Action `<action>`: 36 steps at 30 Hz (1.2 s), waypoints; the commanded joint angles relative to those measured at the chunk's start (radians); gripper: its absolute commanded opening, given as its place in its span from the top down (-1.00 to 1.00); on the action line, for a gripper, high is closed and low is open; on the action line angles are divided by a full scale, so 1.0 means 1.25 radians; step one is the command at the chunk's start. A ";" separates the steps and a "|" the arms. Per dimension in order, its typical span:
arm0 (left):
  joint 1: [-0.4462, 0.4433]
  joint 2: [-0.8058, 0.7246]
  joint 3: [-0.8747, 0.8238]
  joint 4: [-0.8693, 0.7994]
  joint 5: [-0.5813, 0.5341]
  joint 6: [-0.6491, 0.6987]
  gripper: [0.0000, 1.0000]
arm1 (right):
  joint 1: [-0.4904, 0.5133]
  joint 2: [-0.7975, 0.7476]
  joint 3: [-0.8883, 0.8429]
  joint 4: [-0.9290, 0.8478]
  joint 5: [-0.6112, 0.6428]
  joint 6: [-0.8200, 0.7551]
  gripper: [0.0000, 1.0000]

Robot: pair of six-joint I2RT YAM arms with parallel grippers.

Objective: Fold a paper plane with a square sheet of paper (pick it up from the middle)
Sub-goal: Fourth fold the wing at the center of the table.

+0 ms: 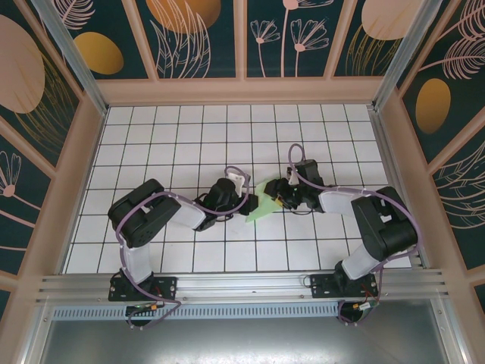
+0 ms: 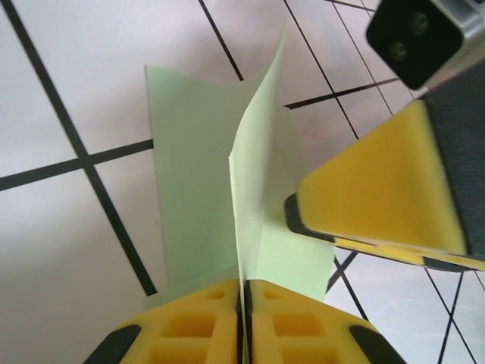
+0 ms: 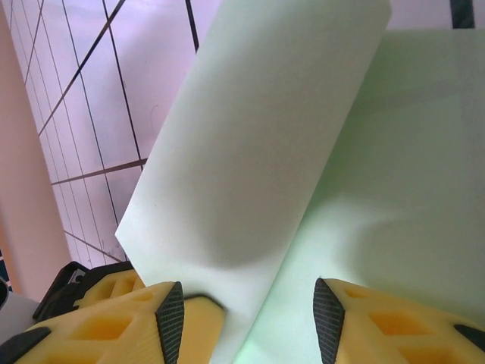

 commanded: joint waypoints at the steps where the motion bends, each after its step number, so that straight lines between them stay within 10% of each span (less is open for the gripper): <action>1: 0.005 -0.067 -0.020 -0.030 -0.066 0.024 0.79 | 0.006 -0.036 0.025 -0.023 0.021 -0.031 -0.05; 13: 0.004 -0.305 -0.122 -0.171 -0.292 0.050 0.85 | 0.020 -0.094 0.039 0.006 0.005 -0.035 -0.14; 36: -0.049 -0.085 0.045 -0.219 -0.129 0.005 0.85 | 0.051 -0.095 0.001 -0.011 0.110 -0.017 -0.14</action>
